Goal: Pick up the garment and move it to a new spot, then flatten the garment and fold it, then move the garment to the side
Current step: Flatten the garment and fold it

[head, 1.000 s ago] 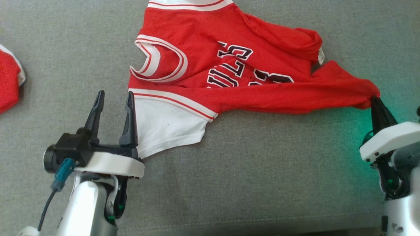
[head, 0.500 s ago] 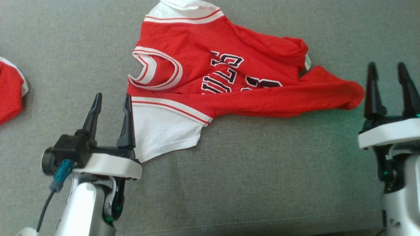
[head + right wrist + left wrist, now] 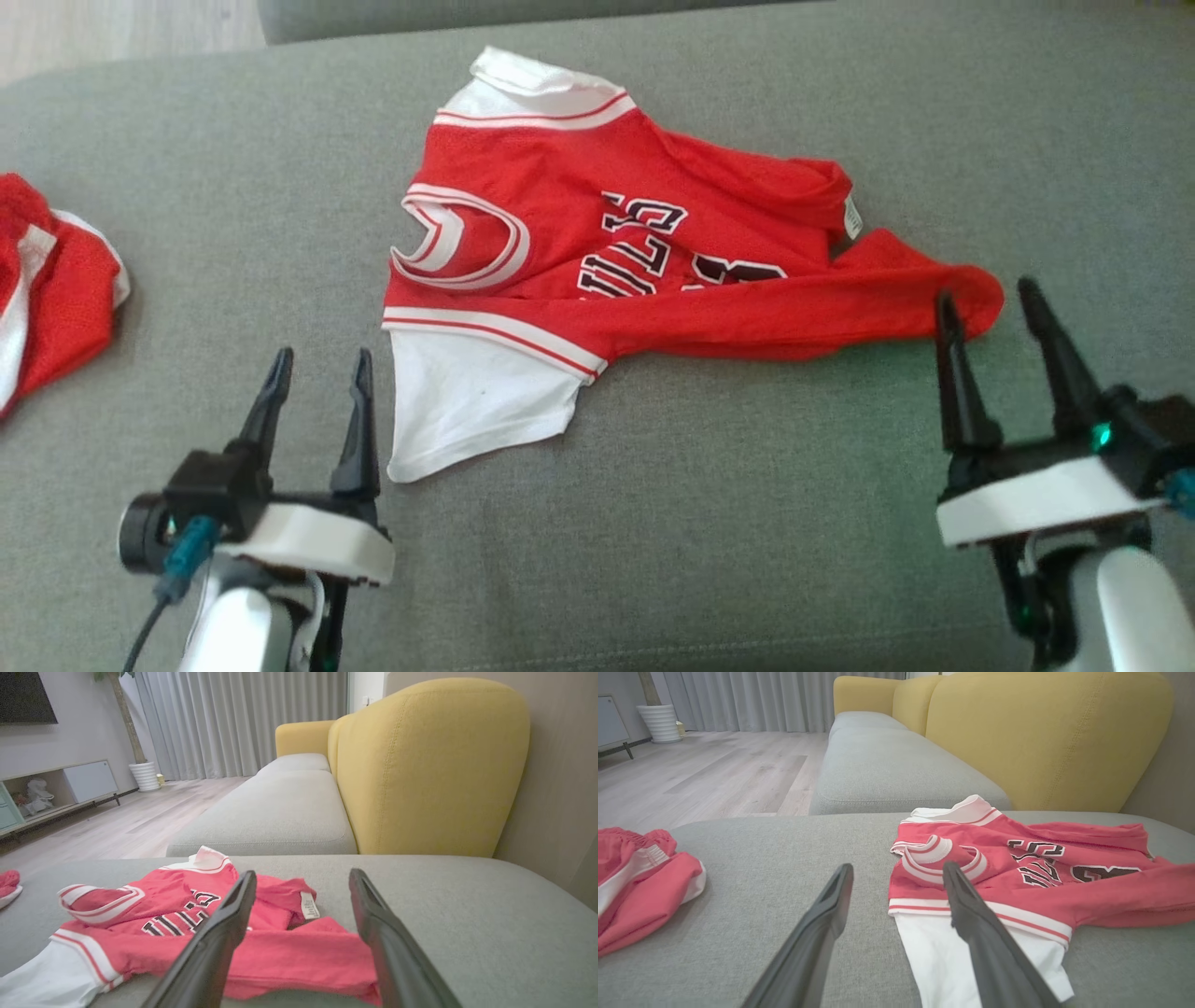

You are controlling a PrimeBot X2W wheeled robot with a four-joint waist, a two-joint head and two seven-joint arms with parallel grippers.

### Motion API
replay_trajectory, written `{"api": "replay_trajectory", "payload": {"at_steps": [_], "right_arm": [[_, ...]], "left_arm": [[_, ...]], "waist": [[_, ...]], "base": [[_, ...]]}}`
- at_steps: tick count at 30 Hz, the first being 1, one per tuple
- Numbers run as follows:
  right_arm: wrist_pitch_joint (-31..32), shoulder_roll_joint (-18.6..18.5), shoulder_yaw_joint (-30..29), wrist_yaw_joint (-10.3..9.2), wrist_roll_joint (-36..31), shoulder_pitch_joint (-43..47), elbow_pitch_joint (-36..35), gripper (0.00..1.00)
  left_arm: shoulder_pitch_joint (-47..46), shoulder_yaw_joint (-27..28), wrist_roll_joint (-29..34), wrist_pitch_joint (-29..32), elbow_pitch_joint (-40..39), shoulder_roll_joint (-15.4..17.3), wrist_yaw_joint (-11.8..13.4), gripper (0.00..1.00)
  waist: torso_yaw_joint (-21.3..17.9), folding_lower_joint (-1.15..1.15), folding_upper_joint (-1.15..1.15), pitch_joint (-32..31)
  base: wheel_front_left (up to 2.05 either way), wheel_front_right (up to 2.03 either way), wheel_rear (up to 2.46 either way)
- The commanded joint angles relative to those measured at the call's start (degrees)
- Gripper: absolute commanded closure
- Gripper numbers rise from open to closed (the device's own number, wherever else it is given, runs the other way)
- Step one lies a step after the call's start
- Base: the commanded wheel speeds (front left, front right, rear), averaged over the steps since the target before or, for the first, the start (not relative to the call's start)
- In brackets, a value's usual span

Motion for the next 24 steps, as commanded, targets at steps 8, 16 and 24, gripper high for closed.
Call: {"api": "replay_trajectory", "payload": {"at_steps": [8,16,24], "right_arm": [[1.66,1.10,2.19,0.43,-0.73,3.11,-3.31,0.00],[1.84,1.51,1.97,0.43,-0.11,3.34,-3.54,0.00],[1.72,1.69,1.86,0.43,0.30,2.85,-3.16,0.00]], "left_arm": [[2.63,1.07,-0.13,0.74,-1.57,1.18,0.60,0.00],[3.32,0.73,-0.32,1.52,-2.55,1.60,1.14,0.00],[2.35,-0.02,-1.26,3.23,-1.69,1.61,0.59,0.00]], "waist": [[-0.04,0.00,0.00,-3.55],[-0.15,0.00,0.00,-3.98],[-0.19,0.00,0.00,-3.50]], "base": [[0.00,0.00,0.00],[0.00,0.00,0.00],[0.00,0.00,0.00]]}}
